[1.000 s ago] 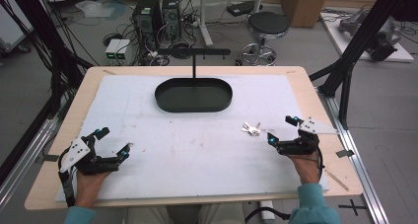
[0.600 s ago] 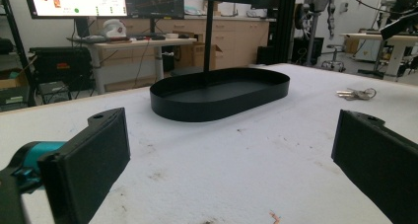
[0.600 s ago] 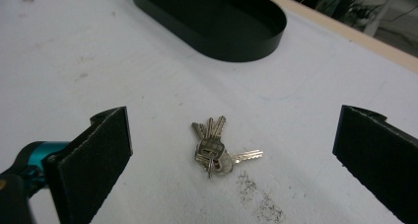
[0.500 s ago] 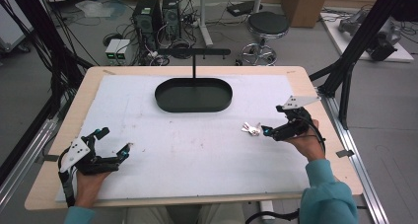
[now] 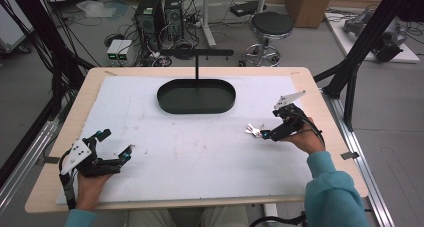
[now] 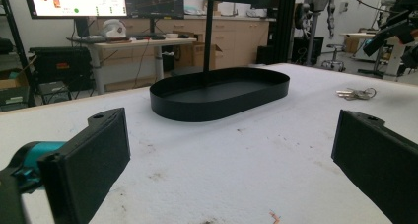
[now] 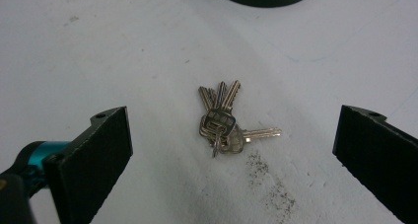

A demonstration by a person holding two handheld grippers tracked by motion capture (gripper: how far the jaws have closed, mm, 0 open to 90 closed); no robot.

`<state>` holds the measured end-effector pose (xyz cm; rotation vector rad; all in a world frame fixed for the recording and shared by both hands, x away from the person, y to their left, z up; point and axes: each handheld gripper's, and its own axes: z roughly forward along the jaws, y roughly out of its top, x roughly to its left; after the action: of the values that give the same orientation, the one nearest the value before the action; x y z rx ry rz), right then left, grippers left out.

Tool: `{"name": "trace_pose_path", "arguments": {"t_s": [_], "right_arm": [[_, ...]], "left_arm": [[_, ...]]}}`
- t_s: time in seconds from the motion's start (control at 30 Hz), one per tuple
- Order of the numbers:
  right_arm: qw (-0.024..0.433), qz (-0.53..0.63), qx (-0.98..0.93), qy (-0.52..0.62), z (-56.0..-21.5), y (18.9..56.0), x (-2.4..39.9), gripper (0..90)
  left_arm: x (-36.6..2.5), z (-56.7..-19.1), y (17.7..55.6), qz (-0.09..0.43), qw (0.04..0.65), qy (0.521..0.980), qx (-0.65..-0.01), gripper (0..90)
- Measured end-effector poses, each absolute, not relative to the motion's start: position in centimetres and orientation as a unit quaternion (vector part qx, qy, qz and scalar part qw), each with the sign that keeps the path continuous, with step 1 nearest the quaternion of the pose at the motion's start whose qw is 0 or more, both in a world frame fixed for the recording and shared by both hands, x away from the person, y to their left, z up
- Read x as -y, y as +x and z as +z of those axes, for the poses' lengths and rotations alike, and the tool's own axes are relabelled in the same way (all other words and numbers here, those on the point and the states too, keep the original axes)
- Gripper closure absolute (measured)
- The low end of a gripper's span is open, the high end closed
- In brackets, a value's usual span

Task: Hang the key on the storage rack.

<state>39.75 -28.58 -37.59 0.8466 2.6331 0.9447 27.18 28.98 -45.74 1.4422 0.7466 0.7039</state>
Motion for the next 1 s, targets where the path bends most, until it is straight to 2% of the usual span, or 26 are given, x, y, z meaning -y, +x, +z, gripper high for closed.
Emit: {"name": "trace_pose_path", "arguments": {"t_s": [0.2,0.27,0.63,0.7,0.8,1.0], "right_arm": [[0.103,0.292,-0.906,0.288,-38.2,40.0,27.9,0.7],[0.097,0.285,-0.909,0.288,-38.4,40.2,27.8,3.7],[0.084,0.251,-0.921,0.286,-39.3,40.8,27.1,7.7],[0.074,0.244,-0.925,0.281,-39.5,41.0,27.0,16.5],[0.070,0.235,-0.929,0.277,-39.7,41.1,26.8,18.5],[0.066,0.225,-0.934,0.272,-39.9,41.3,26.7,30.9]], "left_arm": [[-29.0,-45.7,27.2,0.310,0.632,0.631,-0.327,1.7],[-29.0,-45.7,27.2,0.310,0.632,0.631,-0.327,1.7],[-29.0,-45.7,27.2,0.309,0.632,0.631,-0.327,1.7],[-29.0,-45.7,27.2,0.309,0.632,0.631,-0.326,1.7],[-29.0,-45.7,27.2,0.309,0.632,0.631,-0.327,1.7],[-29.0,-45.7,27.2,0.308,0.633,0.631,-0.327,1.7]]}}
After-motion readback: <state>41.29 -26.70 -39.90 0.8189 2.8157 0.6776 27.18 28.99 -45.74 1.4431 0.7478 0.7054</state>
